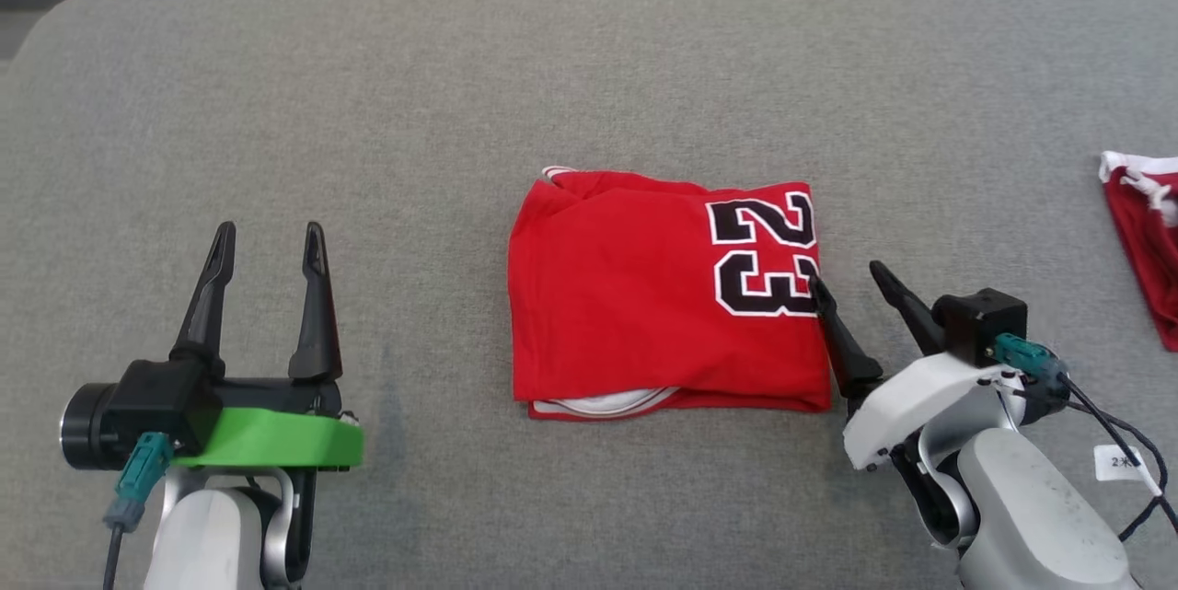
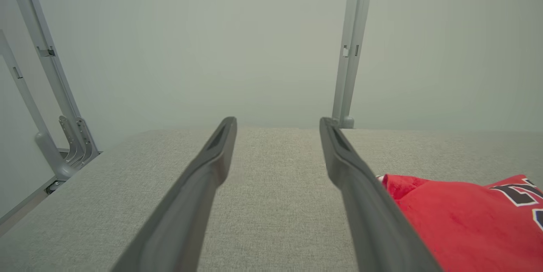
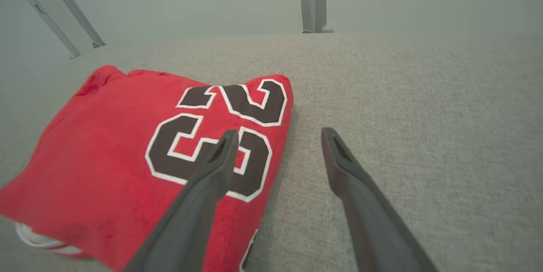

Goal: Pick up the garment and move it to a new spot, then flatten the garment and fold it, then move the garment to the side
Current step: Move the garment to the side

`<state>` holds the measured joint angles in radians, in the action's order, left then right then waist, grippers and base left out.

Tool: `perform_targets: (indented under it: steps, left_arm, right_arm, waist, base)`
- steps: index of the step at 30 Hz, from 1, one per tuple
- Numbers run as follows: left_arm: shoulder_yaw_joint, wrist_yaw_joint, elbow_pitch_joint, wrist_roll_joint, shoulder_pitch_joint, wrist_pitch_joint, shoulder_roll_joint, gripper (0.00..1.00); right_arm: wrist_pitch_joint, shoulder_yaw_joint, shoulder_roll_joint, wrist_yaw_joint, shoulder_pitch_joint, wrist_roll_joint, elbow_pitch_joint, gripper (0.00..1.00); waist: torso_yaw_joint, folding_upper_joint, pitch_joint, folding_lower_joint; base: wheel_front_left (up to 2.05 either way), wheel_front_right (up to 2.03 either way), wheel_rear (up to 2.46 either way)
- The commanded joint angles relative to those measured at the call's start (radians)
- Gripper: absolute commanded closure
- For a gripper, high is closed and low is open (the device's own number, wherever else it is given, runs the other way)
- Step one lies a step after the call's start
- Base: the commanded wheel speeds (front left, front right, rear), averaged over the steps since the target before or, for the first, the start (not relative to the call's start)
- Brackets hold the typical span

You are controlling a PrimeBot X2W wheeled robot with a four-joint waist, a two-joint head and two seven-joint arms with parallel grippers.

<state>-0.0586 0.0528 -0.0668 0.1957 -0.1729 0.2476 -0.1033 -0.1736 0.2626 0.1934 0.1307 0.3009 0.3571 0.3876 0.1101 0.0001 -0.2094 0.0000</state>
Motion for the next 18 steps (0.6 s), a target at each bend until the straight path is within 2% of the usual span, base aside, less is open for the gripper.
perform_targets:
  steps: [1, 10, 11, 13, 18]
  left_arm:
    - [-0.002, 0.004, -0.003, 0.000, -0.023, 0.008, 0.006, 0.00]
    - [-0.016, 0.001, -0.025, 0.001, -0.060, 0.017, 0.022, 0.00]
    - [-0.015, 0.002, -0.024, 0.001, -0.064, 0.017, 0.023, 0.00]
    - [-0.011, 0.004, -0.020, -0.001, -0.070, 0.018, 0.025, 0.00]
    - [-0.002, 0.005, -0.011, -0.009, -0.068, 0.018, 0.030, 0.00]
  right_arm:
    - [0.014, 0.009, 0.006, 0.000, 0.024, 0.016, 0.038, 0.00]
    - [0.073, 0.073, 0.006, 0.000, 0.125, 0.084, 0.236, 0.00]
    - [0.080, 0.083, 0.008, 0.000, 0.132, 0.090, 0.247, 0.38]
    - [0.078, 0.098, 0.013, 0.000, 0.144, 0.102, 0.254, 1.00]
    - [0.052, 0.137, 0.049, -0.001, 0.161, 0.101, 0.221, 1.00]
  waist:
    - [0.063, -0.0001, -0.064, 0.0000]
    - [0.094, -0.0001, -0.103, 0.0000]
    - [0.095, -0.0001, -0.104, 0.0000]
    - [0.095, -0.0001, -0.106, 0.0000]
    - [0.074, -0.0001, -0.100, 0.0000]
  base:
    - [0.00, 0.00, 0.00]
    - [0.00, 0.00, 0.00]
    - [0.00, 0.00, 0.00]
    - [0.00, 0.00, 0.00]
    - [0.00, 0.00, 0.00]
